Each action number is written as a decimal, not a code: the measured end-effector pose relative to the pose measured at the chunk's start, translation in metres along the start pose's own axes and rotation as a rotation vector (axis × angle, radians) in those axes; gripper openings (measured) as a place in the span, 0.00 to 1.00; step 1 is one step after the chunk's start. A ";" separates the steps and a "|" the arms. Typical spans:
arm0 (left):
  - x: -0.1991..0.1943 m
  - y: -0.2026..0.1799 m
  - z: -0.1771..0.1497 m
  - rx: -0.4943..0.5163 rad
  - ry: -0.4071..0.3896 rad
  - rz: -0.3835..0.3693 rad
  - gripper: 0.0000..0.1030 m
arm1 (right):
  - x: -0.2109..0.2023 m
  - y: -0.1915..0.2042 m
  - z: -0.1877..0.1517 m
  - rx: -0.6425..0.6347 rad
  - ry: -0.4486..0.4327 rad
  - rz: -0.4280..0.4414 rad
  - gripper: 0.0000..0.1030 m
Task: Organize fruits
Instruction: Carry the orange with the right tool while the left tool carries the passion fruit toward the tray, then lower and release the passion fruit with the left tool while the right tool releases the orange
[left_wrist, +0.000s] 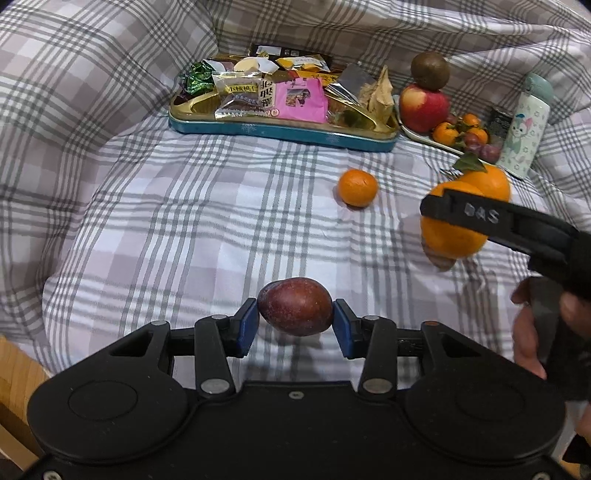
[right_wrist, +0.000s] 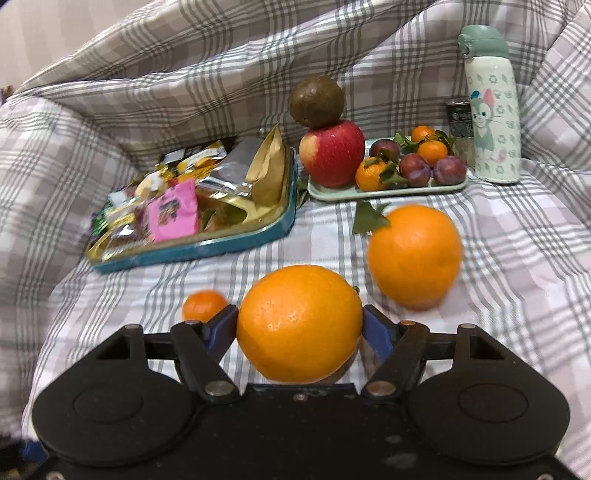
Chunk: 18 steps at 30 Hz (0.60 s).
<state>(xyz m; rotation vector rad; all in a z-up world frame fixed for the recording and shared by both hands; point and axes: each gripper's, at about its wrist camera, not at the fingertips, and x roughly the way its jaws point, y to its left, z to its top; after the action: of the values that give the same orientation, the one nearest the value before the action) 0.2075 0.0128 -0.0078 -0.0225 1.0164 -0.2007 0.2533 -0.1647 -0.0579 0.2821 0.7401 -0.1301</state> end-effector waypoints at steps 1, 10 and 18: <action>-0.003 -0.001 -0.003 0.002 0.002 0.000 0.49 | -0.007 -0.001 -0.003 -0.005 0.003 0.007 0.73; -0.037 -0.008 -0.038 0.021 0.017 0.002 0.49 | -0.076 -0.015 -0.037 -0.059 0.021 0.080 0.73; -0.064 -0.013 -0.079 0.049 0.038 0.022 0.49 | -0.126 -0.024 -0.076 -0.098 0.033 0.123 0.73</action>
<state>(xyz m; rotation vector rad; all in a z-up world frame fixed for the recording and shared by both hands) 0.1060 0.0170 0.0061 0.0374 1.0489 -0.2066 0.1069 -0.1628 -0.0308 0.2358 0.7577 0.0274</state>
